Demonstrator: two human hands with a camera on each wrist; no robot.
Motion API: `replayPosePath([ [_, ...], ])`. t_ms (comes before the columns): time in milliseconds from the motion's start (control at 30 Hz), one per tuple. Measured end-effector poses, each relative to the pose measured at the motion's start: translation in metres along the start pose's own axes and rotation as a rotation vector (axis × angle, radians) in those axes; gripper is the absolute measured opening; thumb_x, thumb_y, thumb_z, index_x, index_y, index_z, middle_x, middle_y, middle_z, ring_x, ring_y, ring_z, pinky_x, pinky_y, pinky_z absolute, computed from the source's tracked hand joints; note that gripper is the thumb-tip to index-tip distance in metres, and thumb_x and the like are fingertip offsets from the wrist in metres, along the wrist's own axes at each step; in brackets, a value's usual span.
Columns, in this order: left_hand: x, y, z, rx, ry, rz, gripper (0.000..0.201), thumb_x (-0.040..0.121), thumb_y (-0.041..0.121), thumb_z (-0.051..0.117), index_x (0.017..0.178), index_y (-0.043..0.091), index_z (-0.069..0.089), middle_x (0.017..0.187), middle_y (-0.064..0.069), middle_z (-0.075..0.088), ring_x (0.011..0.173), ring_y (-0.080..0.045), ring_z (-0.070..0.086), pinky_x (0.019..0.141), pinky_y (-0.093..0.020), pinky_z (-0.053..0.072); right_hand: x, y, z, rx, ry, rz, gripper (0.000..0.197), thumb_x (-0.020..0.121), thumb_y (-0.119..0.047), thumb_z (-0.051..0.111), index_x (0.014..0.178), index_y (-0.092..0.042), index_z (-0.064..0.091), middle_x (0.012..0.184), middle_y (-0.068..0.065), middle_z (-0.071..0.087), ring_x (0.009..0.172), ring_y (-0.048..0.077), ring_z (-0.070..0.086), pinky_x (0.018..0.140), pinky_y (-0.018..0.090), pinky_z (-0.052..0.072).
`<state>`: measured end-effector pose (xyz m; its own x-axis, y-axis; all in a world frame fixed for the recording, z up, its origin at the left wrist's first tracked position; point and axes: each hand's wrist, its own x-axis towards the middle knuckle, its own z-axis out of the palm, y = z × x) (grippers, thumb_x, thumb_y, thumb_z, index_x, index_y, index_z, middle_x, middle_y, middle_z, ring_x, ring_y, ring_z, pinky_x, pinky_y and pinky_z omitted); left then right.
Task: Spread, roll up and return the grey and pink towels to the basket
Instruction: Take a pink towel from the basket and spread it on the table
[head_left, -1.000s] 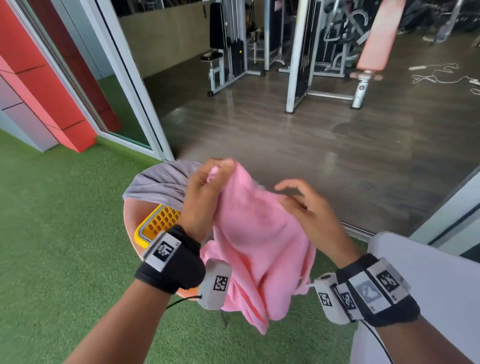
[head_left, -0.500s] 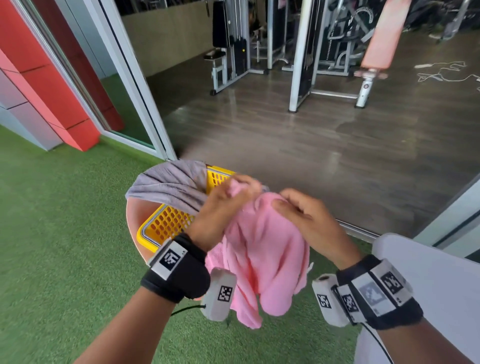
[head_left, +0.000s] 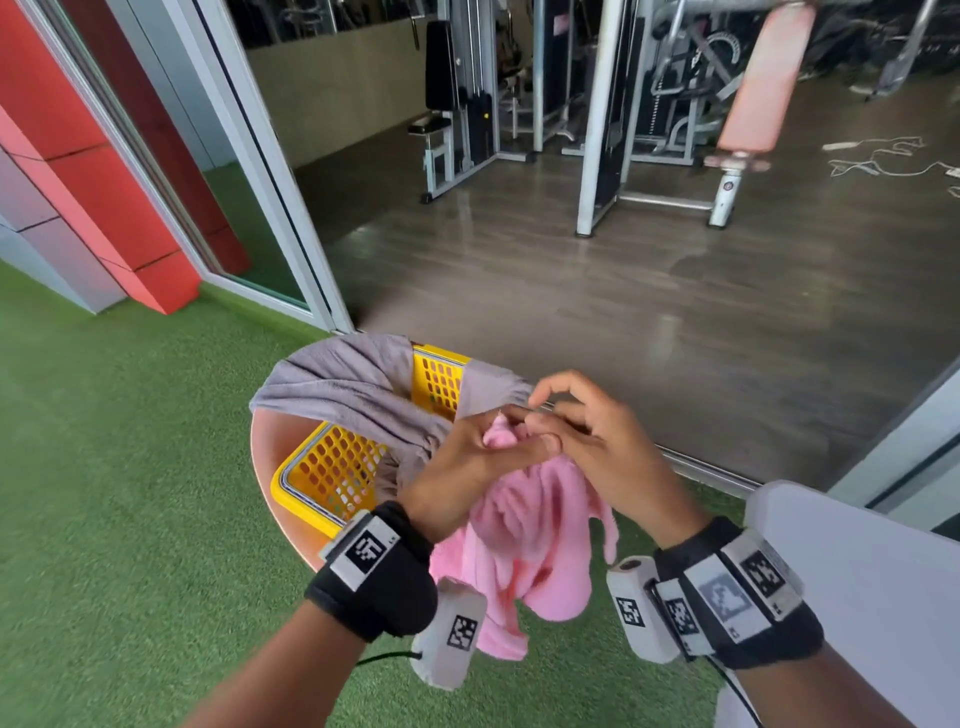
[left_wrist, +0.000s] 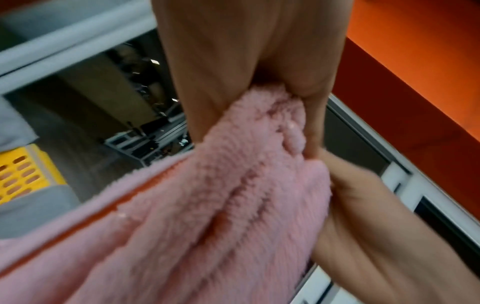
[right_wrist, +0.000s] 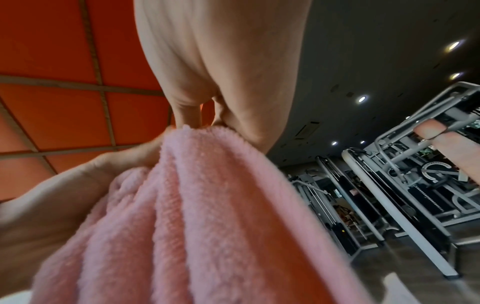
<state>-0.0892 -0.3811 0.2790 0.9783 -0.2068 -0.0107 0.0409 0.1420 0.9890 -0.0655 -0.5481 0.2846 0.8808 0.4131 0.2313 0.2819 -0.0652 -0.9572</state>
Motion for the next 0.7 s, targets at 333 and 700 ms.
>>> replayPosePath([
  [333, 0.006, 0.015, -0.035, -0.192, 0.22, 0.021, 0.02, 0.088, 0.008, 0.064, 0.1, -0.005, 0.055, 0.087, -0.016, 0.058, 0.083, -0.025, 0.059, 0.076, -0.035, 0.05, -0.019, 0.016, -0.013, -0.032, -0.049, 0.123, 0.011, 0.093, -0.018, 0.064, 0.097, -0.012, 0.073, 0.092, 0.008, 0.072, 0.08, 0.005, 0.059, 0.072, 0.019, 0.043],
  [700, 0.005, 0.004, -0.036, -0.169, 0.222, -0.057, 0.016, 0.08, 0.02, 0.073, 0.075, 0.015, 0.059, 0.077, -0.012, 0.047, 0.075, -0.022, 0.048, 0.071, -0.035, 0.037, -0.022, 0.021, -0.024, -0.181, -0.041, 0.156, 0.029, 0.09, -0.034, 0.065, 0.07, -0.012, 0.063, 0.058, 0.0, 0.045, 0.056, 0.008, 0.041, 0.052, 0.023, 0.027],
])
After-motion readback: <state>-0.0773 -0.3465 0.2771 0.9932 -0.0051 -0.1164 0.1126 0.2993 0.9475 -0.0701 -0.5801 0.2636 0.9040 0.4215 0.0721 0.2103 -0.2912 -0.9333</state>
